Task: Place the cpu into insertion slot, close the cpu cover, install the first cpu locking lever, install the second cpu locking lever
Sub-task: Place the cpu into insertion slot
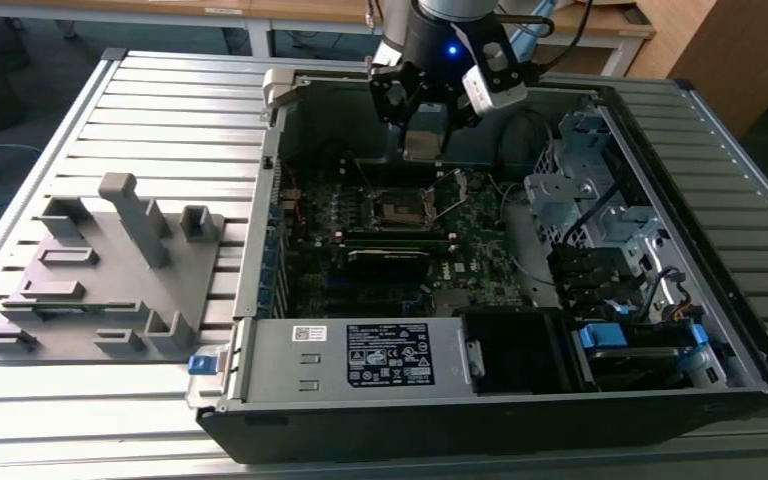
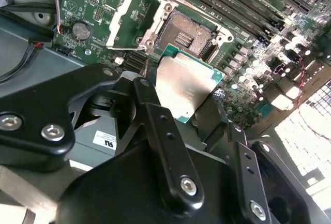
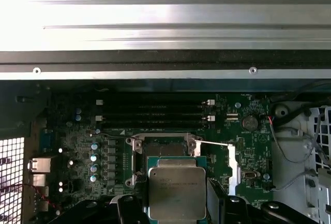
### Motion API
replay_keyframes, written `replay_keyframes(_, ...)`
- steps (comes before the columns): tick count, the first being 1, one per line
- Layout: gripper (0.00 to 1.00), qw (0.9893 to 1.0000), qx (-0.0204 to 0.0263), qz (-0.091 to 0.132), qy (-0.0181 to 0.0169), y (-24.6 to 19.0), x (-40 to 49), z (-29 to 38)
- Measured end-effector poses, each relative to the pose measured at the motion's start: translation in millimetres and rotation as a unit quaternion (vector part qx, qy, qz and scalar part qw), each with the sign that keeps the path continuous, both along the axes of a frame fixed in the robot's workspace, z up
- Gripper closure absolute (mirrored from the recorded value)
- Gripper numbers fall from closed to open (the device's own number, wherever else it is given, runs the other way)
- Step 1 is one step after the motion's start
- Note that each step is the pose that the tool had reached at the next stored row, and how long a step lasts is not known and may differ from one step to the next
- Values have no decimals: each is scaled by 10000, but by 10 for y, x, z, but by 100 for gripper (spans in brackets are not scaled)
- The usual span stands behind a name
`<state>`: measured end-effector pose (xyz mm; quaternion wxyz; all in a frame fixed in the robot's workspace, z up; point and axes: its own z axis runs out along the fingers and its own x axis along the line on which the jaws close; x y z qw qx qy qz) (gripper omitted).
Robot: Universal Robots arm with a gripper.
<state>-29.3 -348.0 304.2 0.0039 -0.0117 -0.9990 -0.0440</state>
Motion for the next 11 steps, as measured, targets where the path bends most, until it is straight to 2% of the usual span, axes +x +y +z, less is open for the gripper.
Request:
replay_keyframes(6,46,10000,1,0,-1,0,0,-4)
replay_keyframes(11,46,10000,3,0,-5,-1,-2,-56)
